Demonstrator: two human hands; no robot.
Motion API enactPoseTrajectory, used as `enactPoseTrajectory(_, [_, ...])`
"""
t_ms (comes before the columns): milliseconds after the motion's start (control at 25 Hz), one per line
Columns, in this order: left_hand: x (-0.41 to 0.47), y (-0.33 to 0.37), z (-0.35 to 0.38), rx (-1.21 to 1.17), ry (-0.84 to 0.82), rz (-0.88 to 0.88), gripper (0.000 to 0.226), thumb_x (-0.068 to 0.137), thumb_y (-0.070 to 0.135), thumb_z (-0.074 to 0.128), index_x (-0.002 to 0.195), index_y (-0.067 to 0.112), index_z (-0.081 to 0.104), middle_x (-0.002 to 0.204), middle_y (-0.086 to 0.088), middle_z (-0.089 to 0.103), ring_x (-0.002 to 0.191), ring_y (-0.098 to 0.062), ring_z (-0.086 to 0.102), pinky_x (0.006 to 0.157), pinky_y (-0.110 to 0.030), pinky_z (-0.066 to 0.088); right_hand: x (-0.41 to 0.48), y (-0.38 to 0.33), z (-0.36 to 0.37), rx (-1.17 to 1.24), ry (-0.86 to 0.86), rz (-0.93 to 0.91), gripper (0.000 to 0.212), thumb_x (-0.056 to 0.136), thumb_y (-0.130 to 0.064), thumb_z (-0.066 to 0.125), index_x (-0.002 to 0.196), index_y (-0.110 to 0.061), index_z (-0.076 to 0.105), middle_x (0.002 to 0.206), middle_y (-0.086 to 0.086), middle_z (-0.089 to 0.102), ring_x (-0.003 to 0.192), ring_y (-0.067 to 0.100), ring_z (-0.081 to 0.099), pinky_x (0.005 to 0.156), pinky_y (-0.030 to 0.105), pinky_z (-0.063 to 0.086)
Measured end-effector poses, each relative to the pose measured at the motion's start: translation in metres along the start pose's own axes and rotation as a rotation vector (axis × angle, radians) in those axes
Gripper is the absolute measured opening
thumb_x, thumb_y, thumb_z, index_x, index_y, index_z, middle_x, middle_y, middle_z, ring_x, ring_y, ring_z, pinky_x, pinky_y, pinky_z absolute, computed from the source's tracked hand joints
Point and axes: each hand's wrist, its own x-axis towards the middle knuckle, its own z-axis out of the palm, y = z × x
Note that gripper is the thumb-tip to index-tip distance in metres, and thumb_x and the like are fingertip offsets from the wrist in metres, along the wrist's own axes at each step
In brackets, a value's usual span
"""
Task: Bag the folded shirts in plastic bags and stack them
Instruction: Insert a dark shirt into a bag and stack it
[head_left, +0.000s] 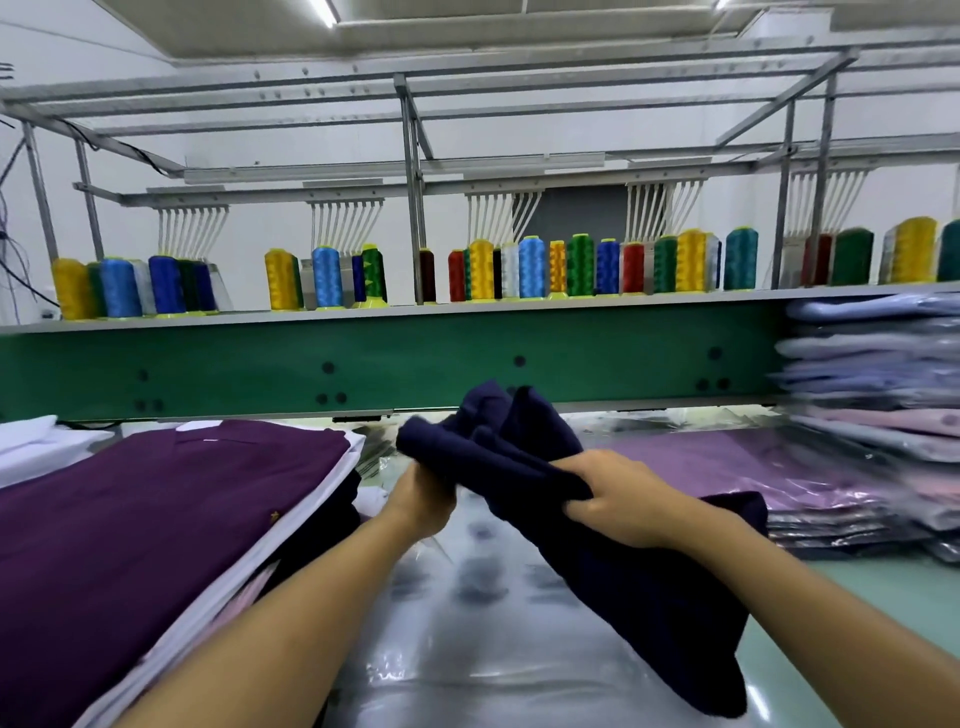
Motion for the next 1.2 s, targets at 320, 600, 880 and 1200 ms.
enactPoseTrajectory(320, [0.023,0.011,-0.018,-1.272,-0.124,-0.37,0.025,0.092,0.001,0.057,0.114,-0.011,0.062,0.092,-0.011,0.073,0.077,-0.021,0.071,0.059,-0.022,0.056,0.001,0.011,0.025,-0.012,-0.093,-0.003,0.073,0.07,-0.017,0.044,0.12,-0.07,0.048,0.107,-0.025,0.068,0.096,0.009,0.062,0.081,0.038,0.055])
enactPoseTrajectory(600, [0.024,0.015,-0.02,-0.204,0.117,0.264,0.042,0.1,-0.002,0.049,0.131,0.02,0.065,0.131,0.007,0.066,0.126,-0.009,0.057,0.104,-0.017,0.04,0.02,0.033,0.037,0.077,-0.234,0.126,0.052,0.07,-0.012,0.046,0.112,-0.036,0.064,0.1,-0.003,0.072,0.095,0.022,0.065,0.083,0.04,0.055])
enactPoseTrajectory(880, [0.004,0.068,-0.017,0.296,-0.074,0.509,0.063,0.087,0.001,0.046,0.14,0.035,0.05,0.117,-0.001,0.069,0.099,-0.029,0.061,0.07,-0.031,0.041,0.052,0.033,0.042,0.031,-0.301,0.28,0.037,0.083,-0.012,0.05,0.118,-0.011,0.063,0.117,0.012,0.067,0.108,0.03,0.061,0.088,0.036,0.05])
enactPoseTrajectory(1200, [-0.022,0.068,0.024,0.277,-0.032,0.268,0.043,0.093,0.023,0.047,0.135,0.034,0.044,0.121,0.003,0.064,0.11,-0.027,0.058,0.081,-0.043,0.052,0.049,0.012,0.057,-0.037,-0.256,0.173,0.031,0.086,-0.029,0.068,0.115,-0.018,0.066,0.12,0.009,0.069,0.108,0.029,0.062,0.094,0.038,0.05])
